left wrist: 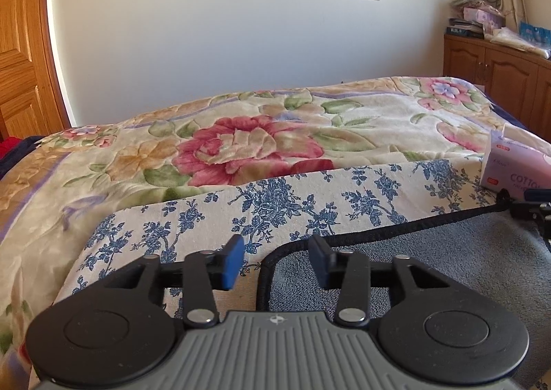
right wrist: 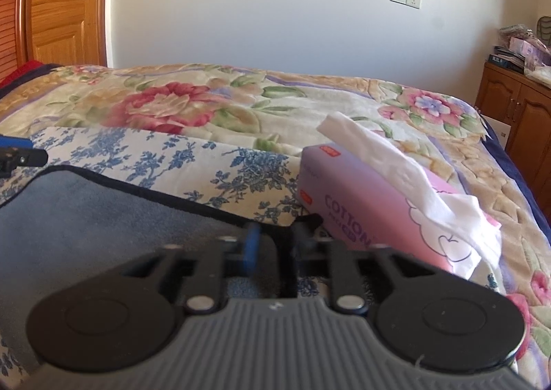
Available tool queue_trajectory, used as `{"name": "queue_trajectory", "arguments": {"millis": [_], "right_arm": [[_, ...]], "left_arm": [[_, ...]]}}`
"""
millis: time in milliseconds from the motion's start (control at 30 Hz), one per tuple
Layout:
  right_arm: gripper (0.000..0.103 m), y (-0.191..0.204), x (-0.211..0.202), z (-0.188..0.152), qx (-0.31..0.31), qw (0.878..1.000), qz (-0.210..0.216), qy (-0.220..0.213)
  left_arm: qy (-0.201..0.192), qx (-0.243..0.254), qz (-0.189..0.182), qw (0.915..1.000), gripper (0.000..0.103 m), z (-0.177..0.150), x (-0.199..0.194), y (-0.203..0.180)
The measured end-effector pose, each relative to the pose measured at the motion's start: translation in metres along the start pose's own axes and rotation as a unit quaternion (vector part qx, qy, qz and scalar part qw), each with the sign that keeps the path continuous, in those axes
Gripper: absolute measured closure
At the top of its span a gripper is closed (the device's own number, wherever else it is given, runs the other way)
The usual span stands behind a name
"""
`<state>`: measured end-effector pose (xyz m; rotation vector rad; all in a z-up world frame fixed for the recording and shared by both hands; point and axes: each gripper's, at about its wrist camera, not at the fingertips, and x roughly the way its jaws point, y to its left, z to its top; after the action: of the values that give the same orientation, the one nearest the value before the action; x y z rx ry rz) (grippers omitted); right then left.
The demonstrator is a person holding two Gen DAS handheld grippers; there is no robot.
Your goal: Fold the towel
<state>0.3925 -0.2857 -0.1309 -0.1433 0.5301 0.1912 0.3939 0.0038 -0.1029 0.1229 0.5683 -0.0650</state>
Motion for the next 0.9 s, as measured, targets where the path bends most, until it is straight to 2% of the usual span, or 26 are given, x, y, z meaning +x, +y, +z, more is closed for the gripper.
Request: {"name": "queue_trajectory", "arguments": {"millis": [67,367,600,900], "right_arm": [[0.053,0.001,-0.003,0.001,-0.001,1.000,0.002,-0.001],[0.053,0.012,-0.034,0.015,-0.012,1.000,0.012,0.000],[0.053,0.015,-0.069,0.023,-0.004,1.000,0.015,-0.004],[0.052,0.016,-0.113,0.024,0.021,1.000,0.015,-0.015]], "left_arm": [[-0.003,0.006,0.003,1.0000,0.042,0.001,-0.005,-0.001],[-0.017,-0.006,0.003,0.9998,0.020,0.010,-0.045,-0.001],[-0.031,-0.018,-0.001,0.9994,0.015,0.025,-0.082,-0.001],[-0.046,-0.010,-0.005,0.9989,0.012,0.038,-0.128,-0.005]]}}
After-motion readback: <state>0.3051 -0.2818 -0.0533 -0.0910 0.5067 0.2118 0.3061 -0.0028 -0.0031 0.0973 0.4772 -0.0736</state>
